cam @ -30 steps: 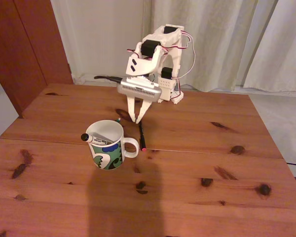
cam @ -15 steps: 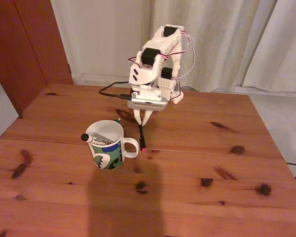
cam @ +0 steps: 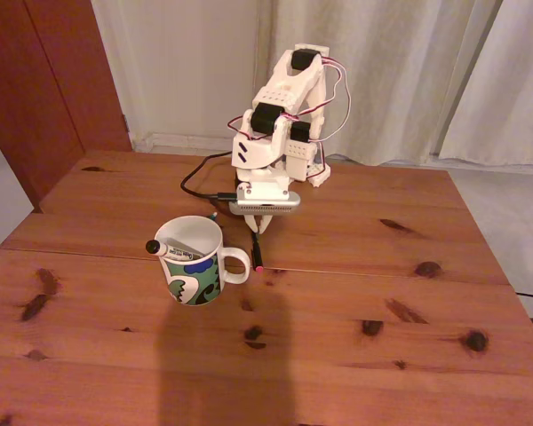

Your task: Clean up the desk and place the pens and markers into the cup

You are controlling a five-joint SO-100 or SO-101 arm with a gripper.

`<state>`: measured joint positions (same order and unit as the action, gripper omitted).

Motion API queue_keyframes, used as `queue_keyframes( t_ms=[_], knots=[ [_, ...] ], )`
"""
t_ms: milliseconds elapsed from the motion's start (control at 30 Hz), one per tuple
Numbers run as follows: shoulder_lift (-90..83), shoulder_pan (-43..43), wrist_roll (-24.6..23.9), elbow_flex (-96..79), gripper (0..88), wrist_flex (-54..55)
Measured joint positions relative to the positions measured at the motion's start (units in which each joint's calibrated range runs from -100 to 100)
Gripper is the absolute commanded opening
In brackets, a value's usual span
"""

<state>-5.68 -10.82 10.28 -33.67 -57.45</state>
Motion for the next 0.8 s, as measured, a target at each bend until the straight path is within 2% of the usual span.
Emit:
queue_keyframes(
  t_ms=[800],
  knots=[
    [4.32,-0.51,0.00,-2.72,1.2,0.41]
  ],
)
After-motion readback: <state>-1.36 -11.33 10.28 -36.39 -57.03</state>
